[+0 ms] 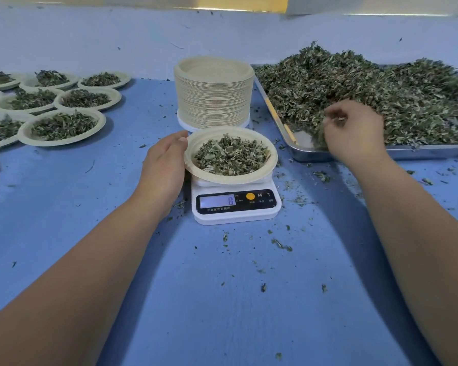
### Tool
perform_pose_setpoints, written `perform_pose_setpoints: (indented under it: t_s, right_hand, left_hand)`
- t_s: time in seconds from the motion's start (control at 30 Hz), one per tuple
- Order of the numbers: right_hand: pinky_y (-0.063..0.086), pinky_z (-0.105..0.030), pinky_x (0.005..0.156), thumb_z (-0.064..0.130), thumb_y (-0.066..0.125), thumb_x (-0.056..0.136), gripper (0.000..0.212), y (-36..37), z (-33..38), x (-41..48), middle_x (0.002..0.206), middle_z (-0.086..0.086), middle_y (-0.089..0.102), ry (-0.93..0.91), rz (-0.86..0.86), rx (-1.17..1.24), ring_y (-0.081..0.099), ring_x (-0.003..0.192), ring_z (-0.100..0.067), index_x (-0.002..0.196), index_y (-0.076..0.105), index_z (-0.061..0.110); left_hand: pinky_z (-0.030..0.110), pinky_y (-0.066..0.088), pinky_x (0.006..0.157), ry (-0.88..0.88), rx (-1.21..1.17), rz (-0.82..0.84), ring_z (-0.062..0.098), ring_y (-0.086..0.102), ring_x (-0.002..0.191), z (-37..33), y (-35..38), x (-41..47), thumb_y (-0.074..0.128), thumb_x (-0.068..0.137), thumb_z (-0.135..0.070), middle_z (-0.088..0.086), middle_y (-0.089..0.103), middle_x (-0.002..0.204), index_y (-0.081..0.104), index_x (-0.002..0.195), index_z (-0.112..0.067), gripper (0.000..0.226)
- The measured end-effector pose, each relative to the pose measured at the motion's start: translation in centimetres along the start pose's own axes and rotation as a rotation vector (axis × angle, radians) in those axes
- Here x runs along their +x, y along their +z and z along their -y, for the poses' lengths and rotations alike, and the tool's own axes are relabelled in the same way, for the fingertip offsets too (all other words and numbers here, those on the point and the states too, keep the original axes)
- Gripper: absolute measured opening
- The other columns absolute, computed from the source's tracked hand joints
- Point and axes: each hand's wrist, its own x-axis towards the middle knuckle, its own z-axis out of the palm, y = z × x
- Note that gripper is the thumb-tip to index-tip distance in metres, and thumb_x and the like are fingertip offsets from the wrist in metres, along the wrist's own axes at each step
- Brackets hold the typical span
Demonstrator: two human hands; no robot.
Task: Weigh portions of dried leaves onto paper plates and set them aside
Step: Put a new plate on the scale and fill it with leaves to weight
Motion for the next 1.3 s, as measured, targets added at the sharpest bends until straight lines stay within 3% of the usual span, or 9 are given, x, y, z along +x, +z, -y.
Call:
perform_pose_setpoints:
  t_s: [0.13, 0.27, 0.47, 0.63, 0.9, 1.0, 1.13, 1.2, 1.3]
  right_hand:
    - [0.056, -0.043, 0.087, 0.019, 0.052, 0.098, 0.033, 0.5, 1.1, -0.6, 0.114, -0.005, 0.07, -0.038, 0.064, -0.069, 0.065, 0.081, -0.025, 0.128, 0.064, 0.021]
    - [0.049, -0.028, 0.076, 0.024, 0.054, 0.098, 0.025, 1.0, 4.0, -2.2, 0.105, 0.004, 0.071, -0.199, 0.1, 0.046, 0.058, 0.069, -0.005, 0.118, 0.07, 0.021]
    - [0.045, -0.029, 0.086, 0.04, 0.057, 0.099, 0.028, 1.1, 8.5, -5.0, 0.102, 0.015, 0.064, -0.443, 0.329, 0.11, 0.058, 0.101, -0.011, 0.12, 0.068, 0.026]
    - [0.043, -0.037, 0.1, 0.047, 0.058, 0.097, 0.036, 1.8, 10.9, -6.8, 0.122, 0.012, 0.066, -0.572, 0.461, 0.021, 0.051, 0.12, -0.015, 0.13, 0.064, 0.035]
    - [0.05, -0.034, 0.089, 0.046, 0.068, 0.091, 0.036, 4.0, 12.6, -6.9, 0.118, 0.011, 0.069, -0.534, 0.456, -0.053, 0.06, 0.111, -0.015, 0.125, 0.067, 0.036]
    - [0.042, -0.026, 0.075, 0.035, 0.072, 0.089, 0.021, 4.3, 12.6, -6.9, 0.1, 0.016, 0.07, -0.538, 0.373, -0.014, 0.058, 0.093, -0.008, 0.11, 0.075, 0.035]
    - [0.038, -0.017, 0.067, 0.027, 0.076, 0.086, 0.014, 3.9, 12.7, -6.6, 0.064, 0.03, 0.049, -0.503, 0.286, 0.124, 0.051, 0.065, 0.005, 0.099, 0.079, 0.031]
    - [0.041, -0.008, 0.068, 0.025, 0.076, 0.085, 0.014, 3.5, 12.9, -6.4, 0.067, 0.032, 0.054, -0.467, 0.233, 0.222, 0.057, 0.066, 0.006, 0.098, 0.079, 0.03]
    - [0.047, -0.014, 0.076, 0.027, 0.076, 0.086, 0.016, 2.8, 12.8, -6.1, 0.077, 0.028, 0.062, -0.404, 0.18, 0.297, 0.062, 0.074, -0.004, 0.102, 0.079, 0.031]
  left_hand:
    - [0.036, 0.047, 0.107, 0.002, 0.009, 0.001, 0.0, 0.063, 0.114, 0.0, -0.1, 0.0, 0.048, 0.085, -0.041, -0.022, 0.072, 0.114, 0.073, 0.086, -0.051, 0.026]
    - [0.043, 0.044, 0.113, 0.004, 0.001, 0.0, 0.012, 0.061, 0.124, 0.1, -0.2, 0.1, 0.049, 0.084, -0.043, -0.008, 0.069, 0.128, 0.069, 0.103, -0.043, 0.027]
    - [0.043, 0.043, 0.114, 0.001, 0.0, 0.007, 0.013, 0.06, 0.126, 0.3, -0.1, 0.3, 0.05, 0.085, -0.041, -0.006, 0.068, 0.131, 0.07, 0.115, -0.036, 0.036]
    - [0.046, 0.047, 0.111, 0.017, -0.008, 0.014, 0.016, 0.064, 0.121, 0.2, 0.0, 0.2, 0.05, 0.086, -0.038, -0.002, 0.071, 0.126, 0.072, 0.116, -0.028, 0.039]
    - [0.043, 0.041, 0.116, 0.013, 0.013, 0.001, 0.014, 0.058, 0.128, 0.1, 0.0, 0.1, 0.049, 0.095, -0.033, -0.003, 0.065, 0.135, 0.066, 0.132, -0.021, 0.043]
    - [0.042, 0.042, 0.115, 0.02, 0.01, 0.002, 0.012, 0.058, 0.127, 0.1, 0.0, -0.1, 0.048, 0.098, -0.032, -0.005, 0.065, 0.134, 0.066, 0.13, -0.024, 0.038]
    - [0.04, 0.043, 0.114, 0.04, 0.007, 0.002, 0.009, 0.06, 0.122, -0.2, 0.1, -0.2, 0.048, 0.093, -0.032, -0.008, 0.068, 0.127, 0.069, 0.119, -0.029, 0.034]
    - [0.039, 0.043, 0.113, 0.047, 0.0, 0.0, 0.006, 0.061, 0.12, -0.2, 0.2, -0.2, 0.048, 0.094, -0.031, -0.01, 0.069, 0.123, 0.07, 0.112, -0.033, 0.028]
    - [0.039, 0.041, 0.116, 0.044, 0.008, -0.006, 0.009, 0.058, 0.126, -0.3, 0.2, -0.2, 0.048, 0.095, -0.033, -0.008, 0.066, 0.13, 0.07, 0.123, -0.026, 0.036]
